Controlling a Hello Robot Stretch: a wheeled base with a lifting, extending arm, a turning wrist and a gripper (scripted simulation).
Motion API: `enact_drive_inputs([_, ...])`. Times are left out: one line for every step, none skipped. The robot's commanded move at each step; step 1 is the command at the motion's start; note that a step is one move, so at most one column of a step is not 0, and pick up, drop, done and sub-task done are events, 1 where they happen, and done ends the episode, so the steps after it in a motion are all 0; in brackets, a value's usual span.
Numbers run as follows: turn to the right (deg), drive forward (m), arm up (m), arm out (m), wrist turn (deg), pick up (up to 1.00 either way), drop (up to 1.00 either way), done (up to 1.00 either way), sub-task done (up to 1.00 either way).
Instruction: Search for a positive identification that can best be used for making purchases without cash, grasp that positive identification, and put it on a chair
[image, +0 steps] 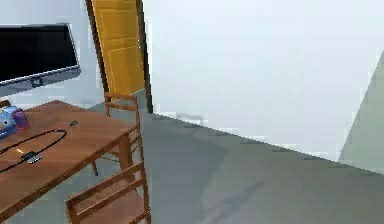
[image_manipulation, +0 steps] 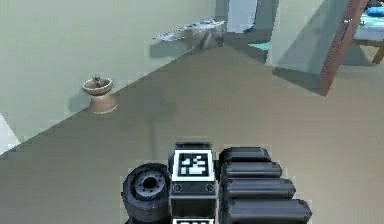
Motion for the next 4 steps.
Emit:
enact_drive_inputs([45.0,0.0,0.0,0.0,0.0,0.0,0.0,0.0,0.0])
enact_drive_inputs([45.0,0.0,0.0,0.0,0.0,0.0,0.0,0.0,0.0])
enact_drive_inputs([45.0,0.0,0.0,0.0,0.0,0.0,0.0,0.0,0.0])
enact_drive_inputs([6.0,0.0,0.0,0.0,0.0,0.0,0.0,0.0,0.0])
